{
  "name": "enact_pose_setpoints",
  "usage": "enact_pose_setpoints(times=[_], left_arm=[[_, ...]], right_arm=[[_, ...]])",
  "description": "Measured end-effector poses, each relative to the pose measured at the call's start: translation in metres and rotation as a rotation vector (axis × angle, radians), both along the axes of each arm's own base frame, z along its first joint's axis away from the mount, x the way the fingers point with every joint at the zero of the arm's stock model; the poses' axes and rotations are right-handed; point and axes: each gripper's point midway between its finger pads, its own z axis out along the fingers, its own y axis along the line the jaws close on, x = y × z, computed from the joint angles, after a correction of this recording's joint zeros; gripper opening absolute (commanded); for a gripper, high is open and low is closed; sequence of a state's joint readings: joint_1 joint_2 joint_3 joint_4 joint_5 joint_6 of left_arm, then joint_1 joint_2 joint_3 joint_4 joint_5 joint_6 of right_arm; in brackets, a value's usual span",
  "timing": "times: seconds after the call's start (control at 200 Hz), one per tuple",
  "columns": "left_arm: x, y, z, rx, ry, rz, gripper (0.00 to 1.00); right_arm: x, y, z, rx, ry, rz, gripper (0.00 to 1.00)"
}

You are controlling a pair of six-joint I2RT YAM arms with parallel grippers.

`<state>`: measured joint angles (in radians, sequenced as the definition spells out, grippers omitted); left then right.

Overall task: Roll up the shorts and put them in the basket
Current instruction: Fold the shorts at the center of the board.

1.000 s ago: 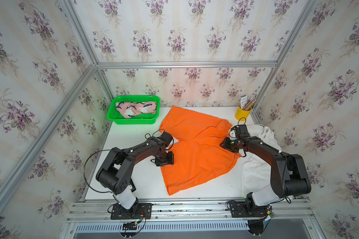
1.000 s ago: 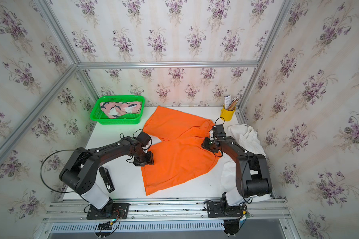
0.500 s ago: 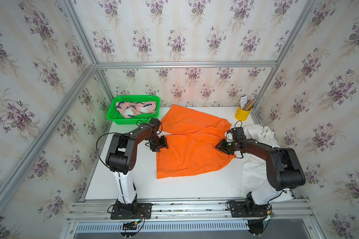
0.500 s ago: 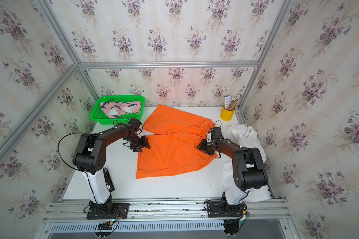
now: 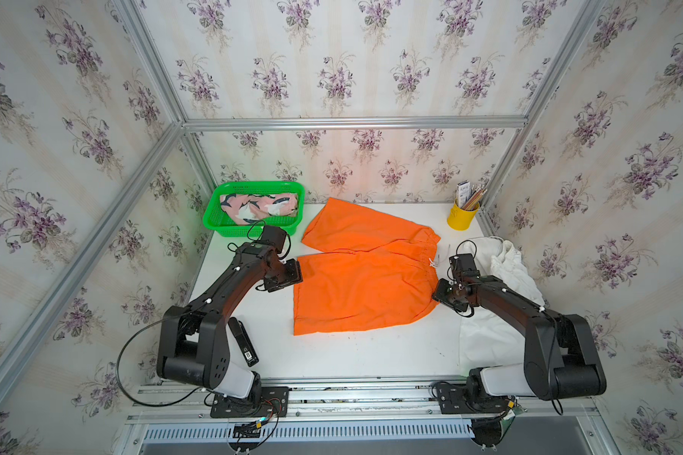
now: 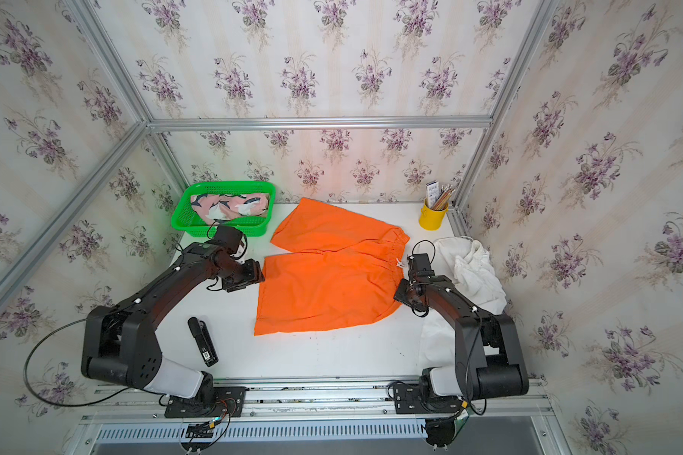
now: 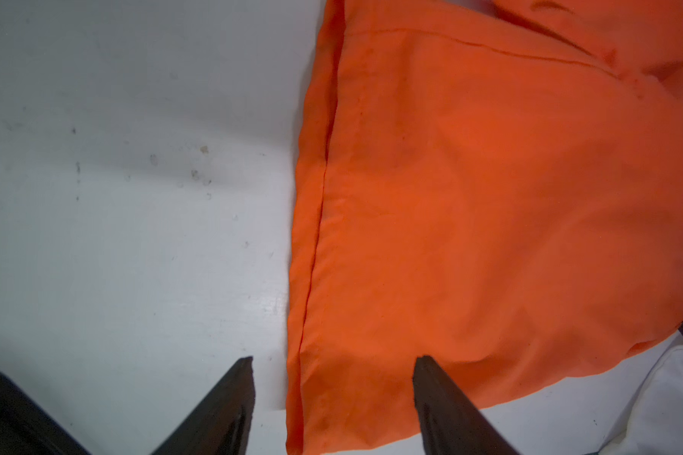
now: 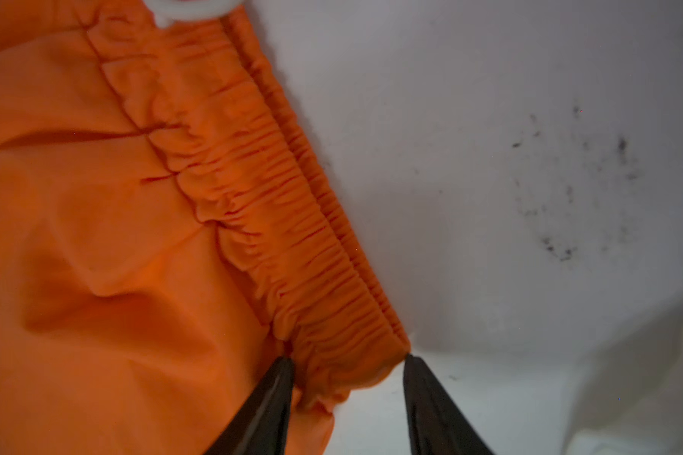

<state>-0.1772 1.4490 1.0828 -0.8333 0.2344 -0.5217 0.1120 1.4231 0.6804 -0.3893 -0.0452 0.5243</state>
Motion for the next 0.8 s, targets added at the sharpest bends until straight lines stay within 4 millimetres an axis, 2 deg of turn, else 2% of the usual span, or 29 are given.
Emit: enact_pose_setpoints(times=[0.155,0.3,0.465,0.584,0.714,0.799], left_arm=[[-0.038,0.009,0.002,0.020,0.031,0.035,0.66],[-0.072,0.005,-0.004,0.021,0.073,0.050,0.65],[-0.101,0.001,-0.013,0.034,0.111,0.071,0.65],[-0.120,-0.002,-0.022,0.048,0.151,0.081,0.65],[-0.133,-0.005,-0.031,0.062,0.181,0.091,0.65],[-0.139,-0.007,-0.036,0.069,0.201,0.094,0.65]], right_arm=[[0.000,-0.003,-0.004,-0.005,-0.006,-0.027,0.49],[0.005,-0.005,0.011,0.006,-0.067,-0.044,0.50],[0.014,-0.006,0.022,0.016,-0.104,-0.054,0.50],[0.012,-0.014,0.015,0.004,-0.090,-0.077,0.49],[0.007,-0.015,-0.007,0.008,-0.029,-0.077,0.35],[0.019,-0.013,-0.010,0.022,-0.058,-0.069,0.22]])
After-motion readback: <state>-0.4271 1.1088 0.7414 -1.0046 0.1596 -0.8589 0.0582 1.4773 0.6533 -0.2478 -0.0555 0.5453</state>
